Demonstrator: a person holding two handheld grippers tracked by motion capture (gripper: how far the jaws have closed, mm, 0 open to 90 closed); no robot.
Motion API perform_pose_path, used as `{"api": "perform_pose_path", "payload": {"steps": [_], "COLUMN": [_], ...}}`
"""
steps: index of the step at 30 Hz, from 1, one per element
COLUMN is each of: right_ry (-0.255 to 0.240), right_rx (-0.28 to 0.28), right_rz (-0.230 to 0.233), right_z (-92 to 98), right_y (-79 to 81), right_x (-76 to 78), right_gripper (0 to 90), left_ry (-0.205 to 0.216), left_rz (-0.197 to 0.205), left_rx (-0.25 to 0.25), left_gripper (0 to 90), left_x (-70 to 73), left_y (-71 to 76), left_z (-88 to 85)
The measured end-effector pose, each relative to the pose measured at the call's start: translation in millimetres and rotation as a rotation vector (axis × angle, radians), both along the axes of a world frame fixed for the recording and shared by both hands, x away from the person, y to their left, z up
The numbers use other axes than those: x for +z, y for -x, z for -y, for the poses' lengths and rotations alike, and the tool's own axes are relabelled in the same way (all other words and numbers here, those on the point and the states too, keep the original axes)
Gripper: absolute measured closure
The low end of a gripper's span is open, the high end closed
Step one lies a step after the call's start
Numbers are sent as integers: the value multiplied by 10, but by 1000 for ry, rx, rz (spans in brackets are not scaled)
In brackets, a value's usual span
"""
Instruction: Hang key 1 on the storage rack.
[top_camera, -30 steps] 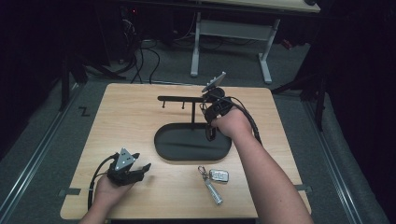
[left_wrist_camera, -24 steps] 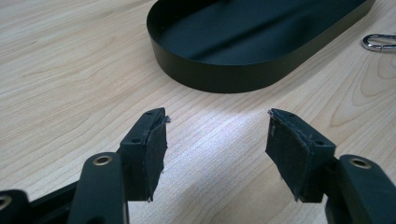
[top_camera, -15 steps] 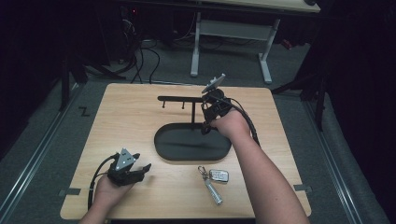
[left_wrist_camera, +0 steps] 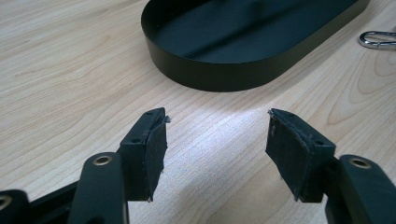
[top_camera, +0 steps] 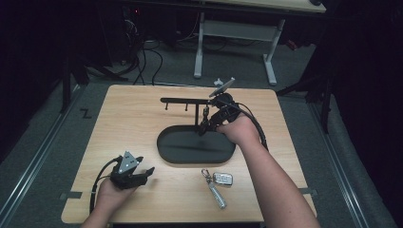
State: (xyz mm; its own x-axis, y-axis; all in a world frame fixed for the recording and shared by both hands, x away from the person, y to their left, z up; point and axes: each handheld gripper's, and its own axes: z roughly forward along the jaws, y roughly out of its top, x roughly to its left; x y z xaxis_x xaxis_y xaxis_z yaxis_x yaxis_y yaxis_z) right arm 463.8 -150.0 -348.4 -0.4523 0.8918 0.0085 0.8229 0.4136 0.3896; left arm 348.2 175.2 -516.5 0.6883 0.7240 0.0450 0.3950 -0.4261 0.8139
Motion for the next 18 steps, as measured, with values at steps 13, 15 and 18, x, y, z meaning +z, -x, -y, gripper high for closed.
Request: {"api": "perform_pose_path", "payload": {"steps": [13, 15, 18], "right_ry": [-21, -31, -35], "right_rx": [6, 17, 19], "right_rz": [-13, -15, -12], "right_z": [199, 243, 261], "right_y": [332, 432, 502], "right_x": [-167, -262, -320], "right_gripper": [589, 580, 572], "left_ry": [-6, -5, -4], "left_rz": [-9, -9, -9], "left_rx": [-3, -3, 0], "left_gripper": [385, 384, 384], "left_x": [-1, 0, -5], "left_y": [2, 2, 1], "left_z": [4, 3, 9]}}
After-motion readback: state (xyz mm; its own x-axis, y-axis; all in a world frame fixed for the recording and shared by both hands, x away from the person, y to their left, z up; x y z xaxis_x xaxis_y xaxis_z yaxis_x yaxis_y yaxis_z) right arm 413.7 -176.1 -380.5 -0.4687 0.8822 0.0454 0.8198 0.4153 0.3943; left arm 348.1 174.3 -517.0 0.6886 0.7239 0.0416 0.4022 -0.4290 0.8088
